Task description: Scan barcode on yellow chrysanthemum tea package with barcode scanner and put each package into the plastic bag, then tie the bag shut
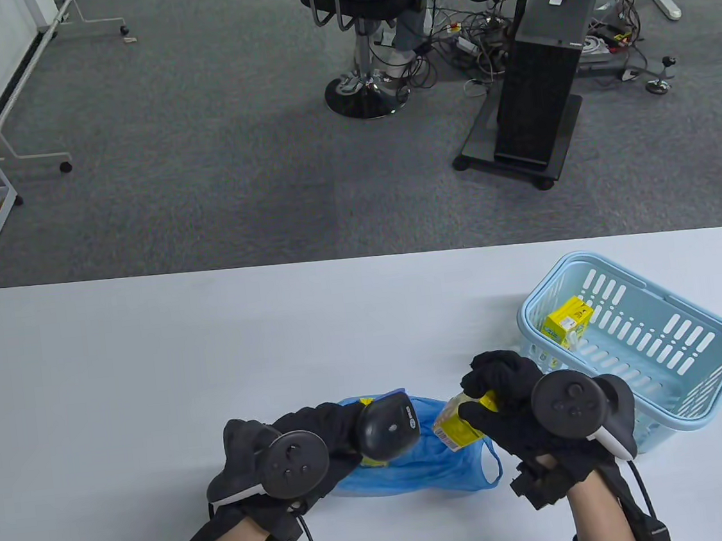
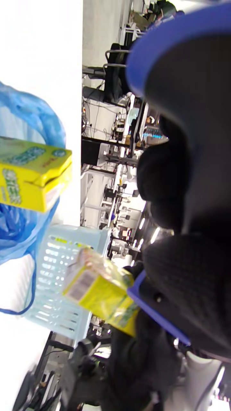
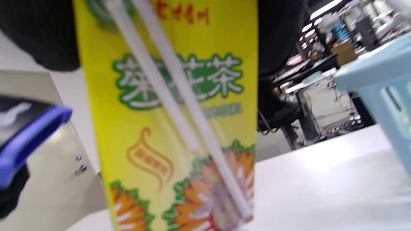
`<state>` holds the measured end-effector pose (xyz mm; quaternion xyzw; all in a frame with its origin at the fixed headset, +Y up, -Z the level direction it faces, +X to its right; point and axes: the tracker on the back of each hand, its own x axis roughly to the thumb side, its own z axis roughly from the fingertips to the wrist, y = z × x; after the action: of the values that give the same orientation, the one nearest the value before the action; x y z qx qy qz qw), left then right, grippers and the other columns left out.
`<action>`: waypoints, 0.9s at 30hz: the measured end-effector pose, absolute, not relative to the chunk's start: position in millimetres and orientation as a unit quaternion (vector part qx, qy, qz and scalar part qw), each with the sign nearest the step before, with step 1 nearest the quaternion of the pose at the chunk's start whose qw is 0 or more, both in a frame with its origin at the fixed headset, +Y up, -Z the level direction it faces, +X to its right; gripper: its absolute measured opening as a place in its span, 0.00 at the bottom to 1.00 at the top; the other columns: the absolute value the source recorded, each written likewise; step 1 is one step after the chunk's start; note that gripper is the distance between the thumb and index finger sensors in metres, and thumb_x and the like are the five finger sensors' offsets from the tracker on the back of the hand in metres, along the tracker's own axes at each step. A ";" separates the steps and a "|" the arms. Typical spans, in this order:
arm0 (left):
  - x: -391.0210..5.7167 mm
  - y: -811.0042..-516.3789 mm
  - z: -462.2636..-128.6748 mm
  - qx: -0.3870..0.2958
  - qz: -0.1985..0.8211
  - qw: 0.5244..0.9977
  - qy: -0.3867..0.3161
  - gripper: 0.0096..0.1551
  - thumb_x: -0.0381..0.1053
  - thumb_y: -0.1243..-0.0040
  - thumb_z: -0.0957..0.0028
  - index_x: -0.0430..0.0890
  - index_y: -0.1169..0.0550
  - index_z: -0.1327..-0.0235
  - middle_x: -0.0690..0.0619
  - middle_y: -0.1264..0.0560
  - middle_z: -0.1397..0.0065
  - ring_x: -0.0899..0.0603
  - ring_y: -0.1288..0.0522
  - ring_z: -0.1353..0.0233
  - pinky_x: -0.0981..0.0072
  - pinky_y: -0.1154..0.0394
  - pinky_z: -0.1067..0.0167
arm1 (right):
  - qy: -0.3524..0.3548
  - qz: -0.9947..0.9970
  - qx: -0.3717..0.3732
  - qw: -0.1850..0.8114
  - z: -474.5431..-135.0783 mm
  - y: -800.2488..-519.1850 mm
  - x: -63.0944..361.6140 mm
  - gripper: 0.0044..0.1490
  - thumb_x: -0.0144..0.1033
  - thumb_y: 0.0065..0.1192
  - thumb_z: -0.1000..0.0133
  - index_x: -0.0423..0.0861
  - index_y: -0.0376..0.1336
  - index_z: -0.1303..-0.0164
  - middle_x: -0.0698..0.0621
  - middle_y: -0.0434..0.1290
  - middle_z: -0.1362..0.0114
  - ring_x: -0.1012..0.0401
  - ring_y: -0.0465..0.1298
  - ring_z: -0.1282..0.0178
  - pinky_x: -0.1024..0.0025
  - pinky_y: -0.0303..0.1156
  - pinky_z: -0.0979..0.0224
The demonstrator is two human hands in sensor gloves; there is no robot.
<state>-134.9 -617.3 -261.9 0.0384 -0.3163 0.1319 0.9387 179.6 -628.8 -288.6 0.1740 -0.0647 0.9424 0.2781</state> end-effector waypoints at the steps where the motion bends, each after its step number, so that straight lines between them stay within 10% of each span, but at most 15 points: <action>1: -137.6 -616.5 -262.9 0.038 0.134 0.940 -0.312 0.33 0.58 0.29 0.49 0.55 0.27 0.31 0.52 0.19 0.37 0.48 0.14 0.46 0.52 0.19 0.46 | -0.056 0.943 0.179 0.276 -289.5 -632.0 176.1 0.35 0.56 0.69 0.60 0.55 0.68 0.43 0.51 0.66 0.27 0.44 0.70 0.31 0.49 0.74 0.33; 27: -139.9 -616.9 -264.9 0.019 0.127 0.942 -0.311 0.34 0.59 0.29 0.49 0.54 0.27 0.30 0.52 0.19 0.37 0.48 0.14 0.45 0.52 0.19 0.46 | 0.013 0.973 0.208 0.101 -305.8 -716.6 125.3 0.34 0.42 0.70 0.60 0.53 0.68 0.41 0.46 0.57 0.20 0.45 0.57 0.19 0.43 0.54 0.23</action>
<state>-139.9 -616.9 -264.9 0.0192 -0.3108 0.1272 0.9417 125.3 -716.6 -305.8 0.2077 0.0126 0.9729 0.1005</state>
